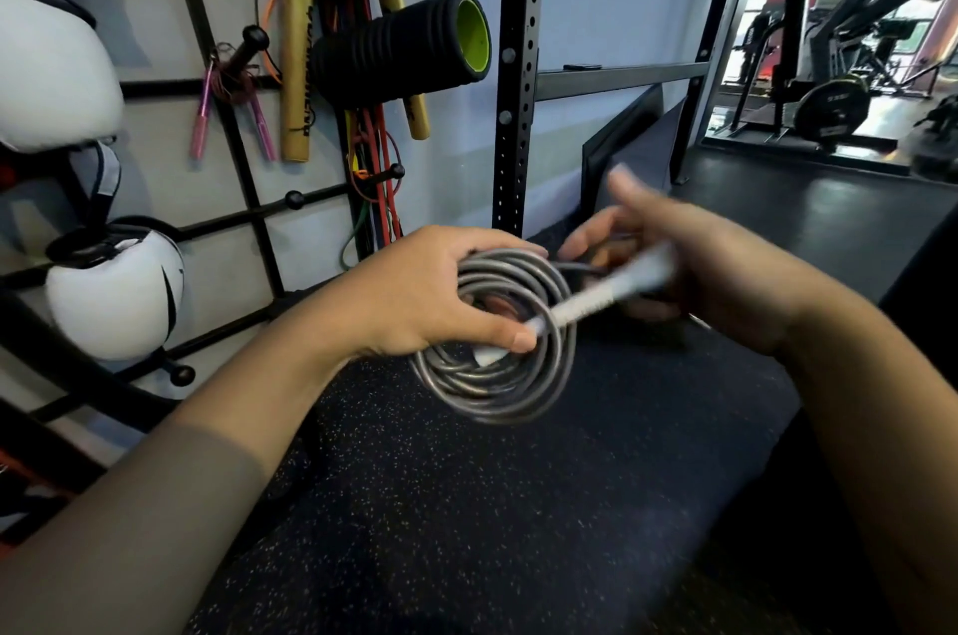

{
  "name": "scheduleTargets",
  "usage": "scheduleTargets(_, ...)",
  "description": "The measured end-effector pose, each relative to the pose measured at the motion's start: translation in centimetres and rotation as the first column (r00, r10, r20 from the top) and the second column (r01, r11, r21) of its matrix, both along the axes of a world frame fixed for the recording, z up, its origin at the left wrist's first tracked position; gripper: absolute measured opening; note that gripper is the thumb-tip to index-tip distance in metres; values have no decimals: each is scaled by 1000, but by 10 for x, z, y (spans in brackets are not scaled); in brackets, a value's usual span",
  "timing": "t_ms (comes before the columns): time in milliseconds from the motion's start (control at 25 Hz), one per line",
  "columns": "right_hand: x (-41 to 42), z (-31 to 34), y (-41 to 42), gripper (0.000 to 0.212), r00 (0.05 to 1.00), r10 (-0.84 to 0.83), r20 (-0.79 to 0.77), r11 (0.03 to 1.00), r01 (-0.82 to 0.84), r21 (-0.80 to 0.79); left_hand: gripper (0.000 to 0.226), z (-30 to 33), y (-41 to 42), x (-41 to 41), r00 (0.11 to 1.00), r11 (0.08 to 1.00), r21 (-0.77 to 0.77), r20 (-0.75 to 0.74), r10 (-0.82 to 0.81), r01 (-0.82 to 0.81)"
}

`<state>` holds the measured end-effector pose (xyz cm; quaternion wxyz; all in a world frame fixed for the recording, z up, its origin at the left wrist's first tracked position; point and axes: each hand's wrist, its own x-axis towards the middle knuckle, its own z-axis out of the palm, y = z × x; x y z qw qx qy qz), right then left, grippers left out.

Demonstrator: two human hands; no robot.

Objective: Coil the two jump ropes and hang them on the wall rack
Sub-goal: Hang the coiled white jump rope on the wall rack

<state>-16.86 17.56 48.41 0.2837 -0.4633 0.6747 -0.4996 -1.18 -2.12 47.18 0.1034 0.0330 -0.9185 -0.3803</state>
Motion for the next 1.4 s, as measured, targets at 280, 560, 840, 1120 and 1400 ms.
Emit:
scheduleTargets(280, 23, -41, -29, 63, 981, -195, 7, 971, 194, -138, 23, -24, 16, -20, 867, 703, 690, -234, 439, -170)
scheduleTargets(560, 46, -59, -62, 39, 937, -313, -156, 908, 246, -340, 19, -24, 8, -12, 843, 760, 619, -289, 454, -198)
scheduleTargets(840, 66, -45, -98, 11, 880, -325, -347, 927, 223, -302, 18, -26, -19, 16, 796, 805, 500, -321, 513, -318)
scheduleTargets(1120, 81, -34, -170, 19, 962, -170, -213, 944, 97, -315, 33, -26, -82, 49, 706, 750, 490, -322, 630, -445)
scheduleTargets(1400, 49, -54, -289, 32, 986, -101, -132, 944, 53, -325, 17, -37, -184, 11, 544, 725, 460, -480, 688, -512)
